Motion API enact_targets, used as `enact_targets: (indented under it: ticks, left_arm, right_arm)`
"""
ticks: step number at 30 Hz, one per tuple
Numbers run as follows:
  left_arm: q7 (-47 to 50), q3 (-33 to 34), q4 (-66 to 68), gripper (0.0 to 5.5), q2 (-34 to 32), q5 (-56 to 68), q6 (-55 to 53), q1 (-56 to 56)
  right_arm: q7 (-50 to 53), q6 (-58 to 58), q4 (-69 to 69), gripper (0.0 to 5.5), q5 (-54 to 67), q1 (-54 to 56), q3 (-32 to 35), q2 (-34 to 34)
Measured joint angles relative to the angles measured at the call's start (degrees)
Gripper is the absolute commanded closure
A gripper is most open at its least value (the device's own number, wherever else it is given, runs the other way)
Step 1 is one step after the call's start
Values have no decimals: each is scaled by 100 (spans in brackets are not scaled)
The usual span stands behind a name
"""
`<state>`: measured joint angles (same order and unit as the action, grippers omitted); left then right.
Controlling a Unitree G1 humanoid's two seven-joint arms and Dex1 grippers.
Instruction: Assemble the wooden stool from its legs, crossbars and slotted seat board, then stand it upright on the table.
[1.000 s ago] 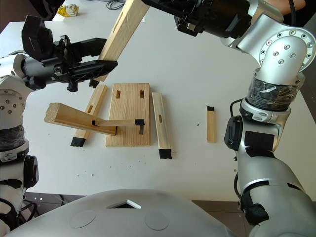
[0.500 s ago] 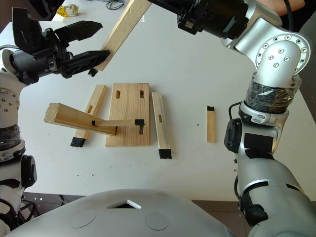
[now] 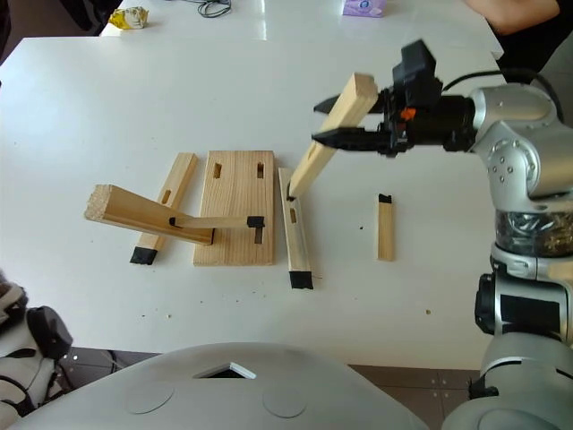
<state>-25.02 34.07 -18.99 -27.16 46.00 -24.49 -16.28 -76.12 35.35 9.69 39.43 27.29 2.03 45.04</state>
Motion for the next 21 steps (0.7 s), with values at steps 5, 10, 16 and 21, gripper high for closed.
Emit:
enact_targets:
  ticks: [5, 10, 16, 21]
  left_arm:
    - [2044, -77, -149, 222, 1122, -194, -236, 334]
    - [3643, -255, -271, 222, 1946, -447, -435, 409]
    - [4527, -364, -555, 222, 2094, -562, -592, 162]
    - [4701, -335, -710, 222, 2002, -543, -666, 129]
  right_arm:
    - [294, -4, 988, 345, 115, -709, 31, -60]
    - [1062, 10, 1946, 345, 329, -1322, 56, -430]
    - [1675, 37, 2517, 345, 423, -1571, -98, -671]
    - [1583, -323, 2459, 345, 235, -1906, -227, -632]
